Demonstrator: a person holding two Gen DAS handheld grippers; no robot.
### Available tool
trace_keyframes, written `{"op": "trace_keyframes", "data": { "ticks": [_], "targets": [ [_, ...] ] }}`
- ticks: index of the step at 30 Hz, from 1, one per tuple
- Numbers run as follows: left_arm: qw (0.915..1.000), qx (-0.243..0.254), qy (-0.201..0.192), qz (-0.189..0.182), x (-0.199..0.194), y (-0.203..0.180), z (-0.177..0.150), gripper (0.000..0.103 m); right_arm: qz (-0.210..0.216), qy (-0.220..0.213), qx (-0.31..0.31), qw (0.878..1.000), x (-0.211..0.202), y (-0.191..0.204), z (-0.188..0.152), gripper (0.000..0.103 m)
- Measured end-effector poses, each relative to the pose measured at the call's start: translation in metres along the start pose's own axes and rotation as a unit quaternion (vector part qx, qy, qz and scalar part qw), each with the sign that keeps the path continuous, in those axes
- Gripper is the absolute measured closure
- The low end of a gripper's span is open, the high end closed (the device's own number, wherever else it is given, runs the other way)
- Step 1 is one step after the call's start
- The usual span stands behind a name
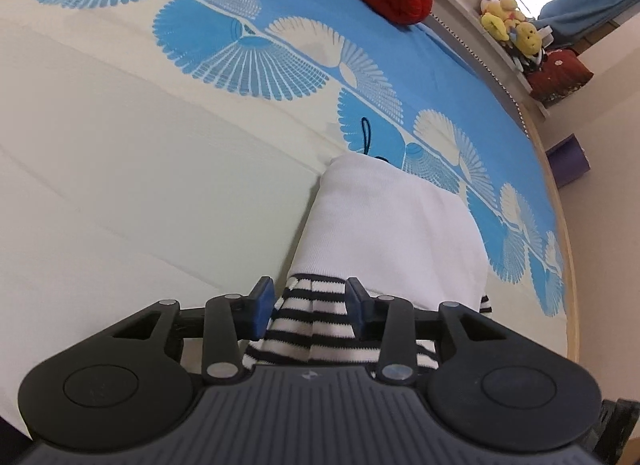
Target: Fold small clothes
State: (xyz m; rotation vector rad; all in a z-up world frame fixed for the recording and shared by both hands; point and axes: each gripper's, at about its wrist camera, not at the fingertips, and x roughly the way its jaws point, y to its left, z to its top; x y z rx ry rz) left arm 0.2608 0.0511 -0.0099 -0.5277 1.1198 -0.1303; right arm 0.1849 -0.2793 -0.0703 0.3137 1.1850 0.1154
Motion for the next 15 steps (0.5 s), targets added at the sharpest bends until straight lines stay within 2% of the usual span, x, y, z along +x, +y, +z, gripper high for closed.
{"op": "trace_keyframes", "data": {
  "ticks": [3,5,8,10,13,14,15],
  "targets": [
    [0.9991,0.039,-0.011,-0.008,-0.019,-0.003,0.004,0.061,-0.001,-0.020,0.014,1.000,-0.012,-0.007,-0.003,0.100],
    [0.9970,0.075,-0.018,0.001,-0.031,-0.009,0.008,0.061,0.012,-0.053,0.041,0.998,-0.025,-0.016,0.001,0.098],
    [0.9895,0.140,-0.035,0.008,-0.047,-0.016,0.005,0.056,0.027,-0.107,0.067,0.992,-0.044,-0.025,0.003,0.097],
    [0.9854,0.165,-0.041,0.000,-0.050,-0.018,-0.004,0.054,0.051,-0.128,0.083,0.987,-0.052,-0.032,0.007,0.086],
    [0.9848,0.168,-0.038,-0.018,-0.037,-0.007,-0.027,0.049,0.073,-0.141,0.083,0.984,-0.052,-0.032,0.015,0.066],
    [0.9881,0.154,-0.006,-0.001,-0.027,-0.004,-0.029,0.050,0.077,-0.142,0.078,0.984,-0.050,-0.030,0.019,0.063],
    [0.9902,0.140,0.005,0.005,-0.023,-0.002,-0.027,0.049,0.081,-0.141,0.076,0.984,-0.046,-0.028,0.023,0.060]
  ]
}}
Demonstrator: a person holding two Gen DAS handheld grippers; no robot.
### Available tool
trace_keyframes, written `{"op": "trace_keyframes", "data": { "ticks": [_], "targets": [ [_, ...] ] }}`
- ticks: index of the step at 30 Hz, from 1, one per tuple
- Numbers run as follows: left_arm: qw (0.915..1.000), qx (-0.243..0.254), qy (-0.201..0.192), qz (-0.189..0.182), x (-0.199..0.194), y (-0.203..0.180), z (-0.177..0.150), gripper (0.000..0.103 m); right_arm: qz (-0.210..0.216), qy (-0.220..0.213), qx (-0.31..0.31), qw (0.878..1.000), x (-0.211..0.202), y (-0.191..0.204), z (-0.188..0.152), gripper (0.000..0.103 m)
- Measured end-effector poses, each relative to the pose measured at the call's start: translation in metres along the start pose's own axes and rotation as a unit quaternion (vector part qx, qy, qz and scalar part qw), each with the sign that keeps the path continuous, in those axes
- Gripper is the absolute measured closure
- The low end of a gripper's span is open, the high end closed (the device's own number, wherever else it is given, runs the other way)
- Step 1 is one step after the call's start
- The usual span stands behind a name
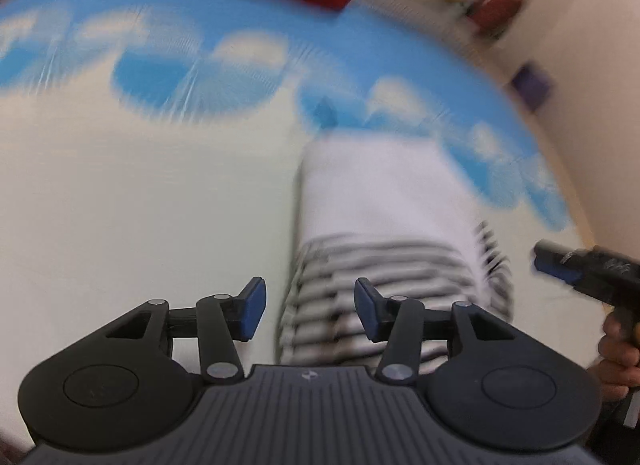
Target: Fold small clothes
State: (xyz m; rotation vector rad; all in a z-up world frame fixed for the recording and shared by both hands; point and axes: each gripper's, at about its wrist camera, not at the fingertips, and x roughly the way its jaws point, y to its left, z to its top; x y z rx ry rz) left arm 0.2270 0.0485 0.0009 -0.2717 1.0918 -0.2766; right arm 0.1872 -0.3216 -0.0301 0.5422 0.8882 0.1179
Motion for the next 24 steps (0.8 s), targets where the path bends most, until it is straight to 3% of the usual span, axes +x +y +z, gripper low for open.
{"op": "trace_keyframes", "data": {
  "ticks": [2,5,7,10,17,18,20,21,24],
  "targets": [
    [0.9996,-0.020,-0.019,0.006,0.000,0.006,0.005,0.047,0.005,0.007,0.001,1.000,0.010,0.003,0.005,0.059],
    [0.9947,-0.049,-0.030,0.085,0.006,0.018,0.012,0.046,0.002,0.016,0.011,1.000,0.030,0.006,0.012,0.053],
    [0.9907,-0.073,-0.026,0.111,0.010,0.024,0.013,0.046,0.003,0.017,0.022,1.000,0.046,0.010,0.017,0.047],
    [0.9905,-0.088,-0.027,0.101,0.011,0.023,0.014,0.046,-0.004,0.028,0.026,0.999,0.069,0.015,0.021,0.043],
    [0.9928,-0.063,-0.033,0.097,0.013,0.016,0.020,0.045,-0.018,0.045,0.025,0.999,0.102,0.024,0.024,0.043],
    [0.9927,-0.065,-0.033,0.096,0.013,0.017,0.020,0.045,-0.019,0.043,0.022,0.999,0.103,0.026,0.024,0.047],
    [0.9927,-0.069,-0.033,0.093,0.014,0.021,0.022,0.045,-0.017,0.037,0.016,0.999,0.104,0.030,0.024,0.077],
    [0.9927,-0.071,-0.033,0.092,0.014,0.023,0.023,0.045,-0.011,0.036,0.015,0.999,0.105,0.031,0.023,0.096],
    [0.9929,-0.072,-0.034,0.088,0.013,0.025,0.024,0.045,-0.012,0.023,-0.016,1.000,0.101,0.042,0.020,0.099]
  ]
}}
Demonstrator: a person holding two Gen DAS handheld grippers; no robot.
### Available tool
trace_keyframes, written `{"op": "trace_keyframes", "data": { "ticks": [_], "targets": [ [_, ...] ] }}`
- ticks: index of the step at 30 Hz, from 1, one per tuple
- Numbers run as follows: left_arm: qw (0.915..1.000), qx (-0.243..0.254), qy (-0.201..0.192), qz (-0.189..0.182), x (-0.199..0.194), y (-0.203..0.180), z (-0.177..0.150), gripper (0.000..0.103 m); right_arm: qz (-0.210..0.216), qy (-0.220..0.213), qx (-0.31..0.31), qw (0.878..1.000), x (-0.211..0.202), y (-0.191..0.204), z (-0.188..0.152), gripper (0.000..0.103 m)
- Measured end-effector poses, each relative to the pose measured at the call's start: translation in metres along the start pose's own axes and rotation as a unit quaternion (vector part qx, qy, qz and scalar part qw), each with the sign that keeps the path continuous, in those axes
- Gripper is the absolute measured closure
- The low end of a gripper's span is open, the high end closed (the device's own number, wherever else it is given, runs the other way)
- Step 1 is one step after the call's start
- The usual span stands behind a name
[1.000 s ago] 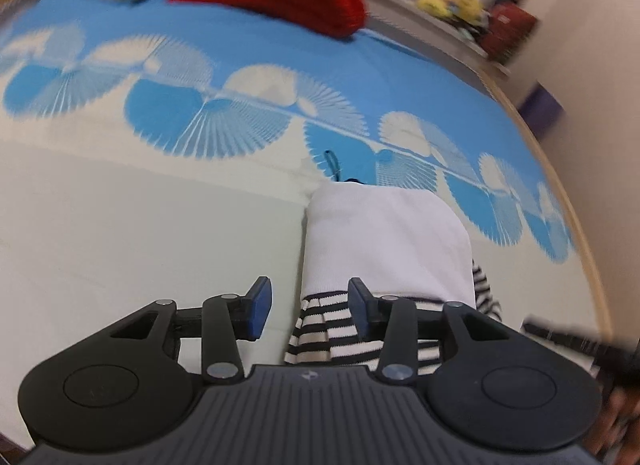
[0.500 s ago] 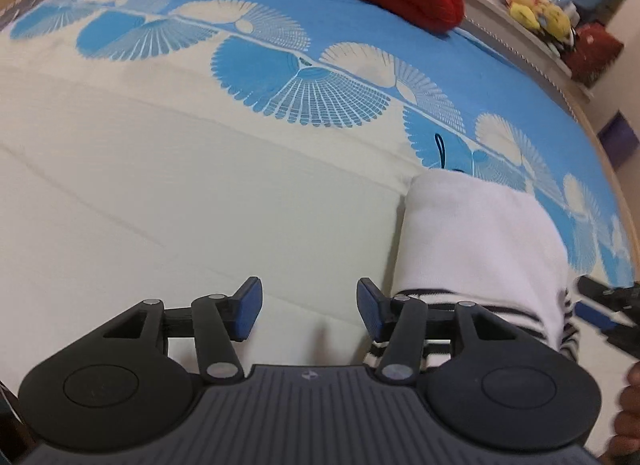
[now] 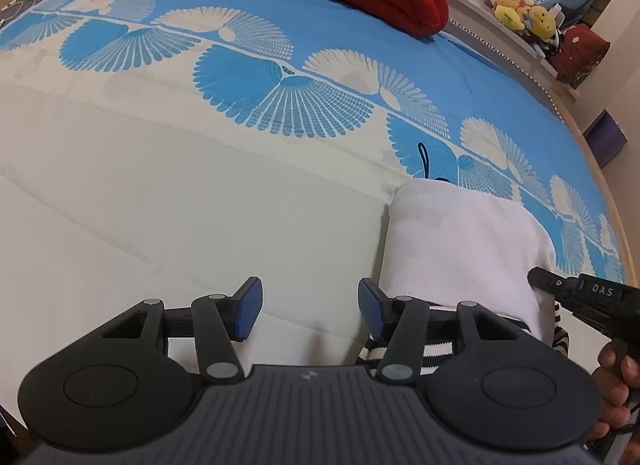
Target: Fold small clothes
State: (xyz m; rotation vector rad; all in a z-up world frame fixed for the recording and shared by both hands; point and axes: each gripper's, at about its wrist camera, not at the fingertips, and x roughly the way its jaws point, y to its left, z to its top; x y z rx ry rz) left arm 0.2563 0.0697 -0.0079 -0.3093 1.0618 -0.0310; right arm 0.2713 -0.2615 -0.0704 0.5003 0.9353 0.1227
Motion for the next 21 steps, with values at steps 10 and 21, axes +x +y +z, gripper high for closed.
{"op": "trace_keyframes", "data": {
  "ticks": [10,21],
  "targets": [
    [1.0000,-0.003,0.004,0.002,-0.005,0.013,-0.001,0.045,-0.108,-0.058,0.014,0.992,-0.028,-0.028,0.014,0.100],
    [0.9996,-0.023,0.016,-0.010,-0.005,0.024,-0.002,0.044,-0.140,-0.008,-0.036,0.989,-0.010,-0.009,-0.007,0.060]
  ]
}}
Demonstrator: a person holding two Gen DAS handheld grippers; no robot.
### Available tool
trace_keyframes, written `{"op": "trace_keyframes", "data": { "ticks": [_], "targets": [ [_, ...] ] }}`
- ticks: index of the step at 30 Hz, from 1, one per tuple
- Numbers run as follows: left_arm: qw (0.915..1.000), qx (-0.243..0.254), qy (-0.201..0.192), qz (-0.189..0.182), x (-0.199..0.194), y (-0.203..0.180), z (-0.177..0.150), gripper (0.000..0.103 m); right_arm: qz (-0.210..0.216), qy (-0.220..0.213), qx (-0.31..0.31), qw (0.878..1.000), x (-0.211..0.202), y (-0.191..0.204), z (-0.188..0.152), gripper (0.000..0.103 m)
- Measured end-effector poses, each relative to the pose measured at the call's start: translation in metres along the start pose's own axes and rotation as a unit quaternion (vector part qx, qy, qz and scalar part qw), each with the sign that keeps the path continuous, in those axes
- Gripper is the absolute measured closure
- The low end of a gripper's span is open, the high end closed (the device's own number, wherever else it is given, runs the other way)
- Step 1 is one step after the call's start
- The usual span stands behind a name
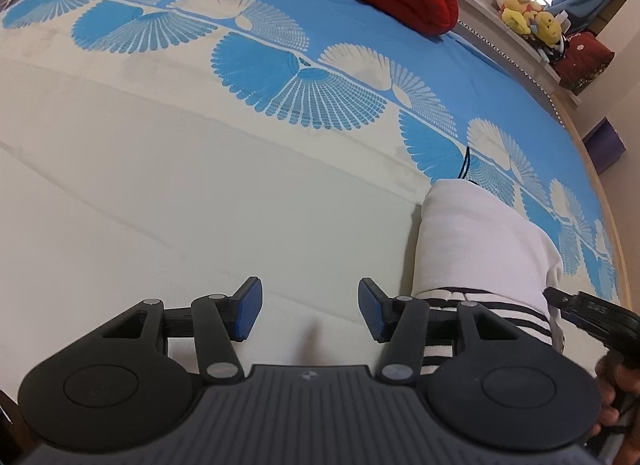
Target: Fold small clothes
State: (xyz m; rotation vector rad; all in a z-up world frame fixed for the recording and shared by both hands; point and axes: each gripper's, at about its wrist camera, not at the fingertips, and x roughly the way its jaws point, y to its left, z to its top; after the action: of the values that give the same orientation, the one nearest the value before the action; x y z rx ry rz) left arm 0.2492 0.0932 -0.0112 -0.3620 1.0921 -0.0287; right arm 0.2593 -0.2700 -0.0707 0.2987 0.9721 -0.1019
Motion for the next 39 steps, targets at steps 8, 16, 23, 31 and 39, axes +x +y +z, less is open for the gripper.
{"op": "trace_keyframes", "data": {
  "ticks": [8,16,23,31,39],
  "targets": [
    [1.0000,0.009,0.001,-0.005,0.002,-0.006,-0.001,0.044,0.051,0.020,0.001,0.999,-0.036,-0.019,-0.012,0.053],
    [1.0000,0.005,0.003,-0.002,0.003,-0.007,-0.003,0.043,0.099,0.107,-0.052,0.988,-0.038,-0.022,-0.037,0.037],
    [0.9998,0.017,0.005,-0.002,0.005,-0.014,-0.006,0.043,0.105,0.131,-0.101,0.981,-0.038,-0.019,-0.053,0.103],
    [0.9999,0.014,0.003,0.001,0.004,-0.009,-0.005,0.043,0.170,0.081,-0.021,0.982,-0.069,-0.048,-0.034,0.103],
    [0.9997,0.021,0.007,0.006,0.005,-0.014,-0.008,0.043,0.083,0.153,-0.072,0.982,-0.041,-0.042,-0.051,0.103]
  ]
}}
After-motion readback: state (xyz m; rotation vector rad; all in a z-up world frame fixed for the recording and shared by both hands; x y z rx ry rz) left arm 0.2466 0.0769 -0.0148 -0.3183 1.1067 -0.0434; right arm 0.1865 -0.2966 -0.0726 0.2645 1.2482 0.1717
